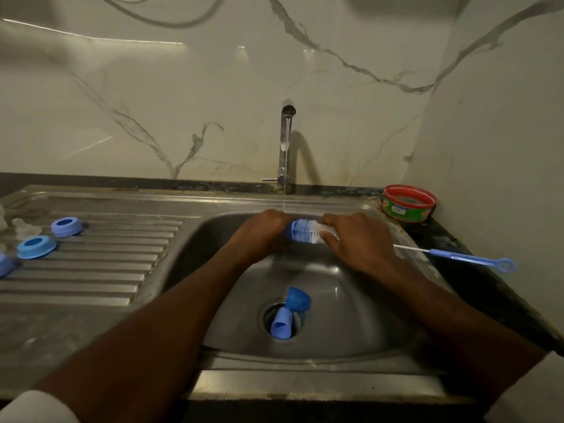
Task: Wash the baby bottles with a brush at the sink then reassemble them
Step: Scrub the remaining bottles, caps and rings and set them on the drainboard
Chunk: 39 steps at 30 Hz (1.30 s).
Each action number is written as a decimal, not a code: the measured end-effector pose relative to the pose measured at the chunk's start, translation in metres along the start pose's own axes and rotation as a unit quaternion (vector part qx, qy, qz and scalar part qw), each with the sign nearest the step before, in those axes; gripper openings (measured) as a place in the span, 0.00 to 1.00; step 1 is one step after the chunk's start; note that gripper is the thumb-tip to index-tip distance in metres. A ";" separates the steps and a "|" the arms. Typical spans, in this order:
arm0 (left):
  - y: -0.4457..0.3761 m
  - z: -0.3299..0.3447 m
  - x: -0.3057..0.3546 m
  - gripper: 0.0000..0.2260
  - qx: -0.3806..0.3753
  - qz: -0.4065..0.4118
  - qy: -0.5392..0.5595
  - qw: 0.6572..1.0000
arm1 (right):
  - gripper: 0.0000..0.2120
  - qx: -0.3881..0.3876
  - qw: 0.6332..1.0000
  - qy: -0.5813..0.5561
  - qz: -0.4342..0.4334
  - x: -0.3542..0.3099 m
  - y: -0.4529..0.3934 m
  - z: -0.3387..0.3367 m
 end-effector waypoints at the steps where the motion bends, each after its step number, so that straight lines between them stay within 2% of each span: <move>1: -0.001 -0.002 -0.002 0.19 0.009 -0.014 -0.009 1.000 | 0.16 0.004 1.000 0.000 0.000 0.000 -0.001 0.000; 5: 0.002 -0.002 -0.032 0.19 0.018 -0.141 -0.005 0.990 | 0.15 0.023 0.999 0.001 -0.022 -0.001 -0.004 -0.009; 6: 0.003 -0.001 -0.029 0.18 0.010 -0.134 -0.021 0.991 | 0.15 0.017 0.999 0.005 -0.030 -0.005 -0.004 -0.007; 10: -0.001 -0.008 0.000 0.20 0.014 -0.017 -0.037 0.999 | 0.17 0.004 1.000 0.012 -0.024 -0.009 -0.003 -0.002; 12: -0.003 -0.011 -0.005 0.20 0.008 -0.022 -0.045 0.999 | 0.18 0.000 1.000 0.003 -0.012 -0.004 -0.002 -0.007; 15: 0.001 -0.010 -0.029 0.19 0.014 -0.086 -0.068 0.994 | 0.17 -0.005 1.000 -0.002 -0.026 -0.002 -0.001 -0.010; 16: 0.002 -0.008 -0.029 0.20 0.006 -0.084 -0.073 0.994 | 0.17 -0.009 0.999 0.002 -0.032 -0.004 -0.001 -0.009; 20: 0.003 0.001 0.003 0.21 -0.031 0.034 -0.066 0.997 | 0.15 -0.023 0.999 0.023 -0.032 -0.006 -0.001 0.003; 21: 0.002 0.000 0.005 0.21 -0.024 0.036 -0.060 0.997 | 0.15 -0.023 0.999 0.017 -0.028 -0.004 0.000 0.001; 25: 0.002 -0.001 -0.027 0.21 0.001 -0.065 -0.021 0.998 | 0.16 -0.007 0.999 -0.007 -0.036 0.004 -0.001 -0.010; 30: 0.003 -0.009 -0.005 0.19 0.037 0.015 -0.017 0.999 | 0.15 -0.023 0.997 -0.008 -0.074 -0.009 0.001 -0.003; 32: 0.001 -0.020 -0.007 0.19 0.084 0.015 -0.021 0.996 | 0.13 -0.010 0.996 -0.006 -0.093 -0.010 0.002 -0.005; 34: -0.001 -0.022 -0.016 0.23 0.101 -0.017 -0.005 0.995 | 0.10 0.004 0.993 -0.006 -0.115 -0.013 0.004 -0.009; 37: -0.003 -0.011 -0.019 0.29 0.069 -0.046 0.075 0.994 | 0.09 0.041 0.991 -0.001 -0.131 -0.023 0.006 -0.013; 39: -0.003 0.003 -0.011 0.30 0.008 -0.028 0.142 0.989 | 0.10 0.044 0.995 0.001 -0.093 -0.021 0.002 -0.012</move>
Point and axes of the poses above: each hand's wrist, its own y-axis away from the middle knuckle, its own z-axis out of the palm, x = y × z, the point moved 7 cm from there along -y, towards the middle knuckle, and after that the axes turned 11 degrees about -y, right-handed, at the moved point
